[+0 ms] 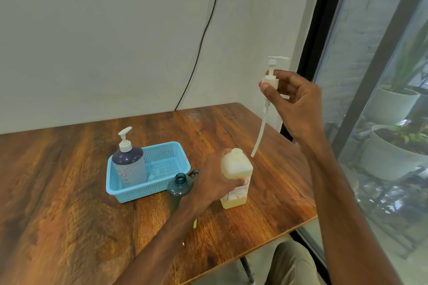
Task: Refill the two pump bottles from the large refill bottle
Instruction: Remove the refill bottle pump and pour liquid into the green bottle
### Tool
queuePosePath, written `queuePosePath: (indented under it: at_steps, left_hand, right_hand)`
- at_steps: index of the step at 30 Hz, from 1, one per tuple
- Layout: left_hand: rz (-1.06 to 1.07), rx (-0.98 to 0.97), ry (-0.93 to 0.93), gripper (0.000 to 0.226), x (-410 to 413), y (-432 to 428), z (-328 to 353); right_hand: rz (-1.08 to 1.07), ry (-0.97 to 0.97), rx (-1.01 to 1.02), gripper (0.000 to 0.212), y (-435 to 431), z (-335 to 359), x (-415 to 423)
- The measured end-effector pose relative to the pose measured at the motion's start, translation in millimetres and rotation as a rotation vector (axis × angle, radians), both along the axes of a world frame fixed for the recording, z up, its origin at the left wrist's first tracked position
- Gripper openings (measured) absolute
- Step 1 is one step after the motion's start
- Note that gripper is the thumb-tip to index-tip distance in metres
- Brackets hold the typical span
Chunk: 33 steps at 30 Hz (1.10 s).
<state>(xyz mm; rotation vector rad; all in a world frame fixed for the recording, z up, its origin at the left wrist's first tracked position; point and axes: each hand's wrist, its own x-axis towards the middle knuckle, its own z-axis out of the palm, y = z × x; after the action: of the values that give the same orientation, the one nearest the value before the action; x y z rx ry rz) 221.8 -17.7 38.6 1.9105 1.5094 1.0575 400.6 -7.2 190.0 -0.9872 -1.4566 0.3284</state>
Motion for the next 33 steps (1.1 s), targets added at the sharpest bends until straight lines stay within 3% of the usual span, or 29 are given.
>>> queuePosePath:
  at_steps: [4, 12, 17, 20, 23, 33]
  left_hand:
    - [0.008, 0.005, -0.01, 0.085, 1.9, 1.0, -0.1]
    - [0.012, 0.02, -0.013, 0.086, -0.8, 1.4, 0.7]
    - [0.049, 0.028, 0.014, 0.089, -4.2, -0.1, -0.3]
    - [0.048, -0.005, 0.023, 0.091, -5.0, -2.2, 0.5]
    - [0.052, -0.038, 0.022, 0.095, -3.8, -4.2, 2.1]
    - [0.061, -0.069, 0.045, 0.094, -1.3, -8.9, 7.2]
  right_hand:
    - [0.018, -0.059, -0.066, 0.029, 9.2, -14.8, 6.0]
    - [0.103, -0.306, -0.462, 0.01, 45.6, -102.6, 17.0]
    - [0.121, -0.376, -0.648, 0.016, 58.4, -154.4, 18.3]
    - [0.063, -0.443, -0.7, 0.021, 65.6, -180.5, 13.5]
    - [0.064, -0.479, -0.755, 0.012, 71.8, -194.4, 10.8]
    - [0.008, -0.488, -0.725, 0.018, 71.4, -199.5, 8.3]
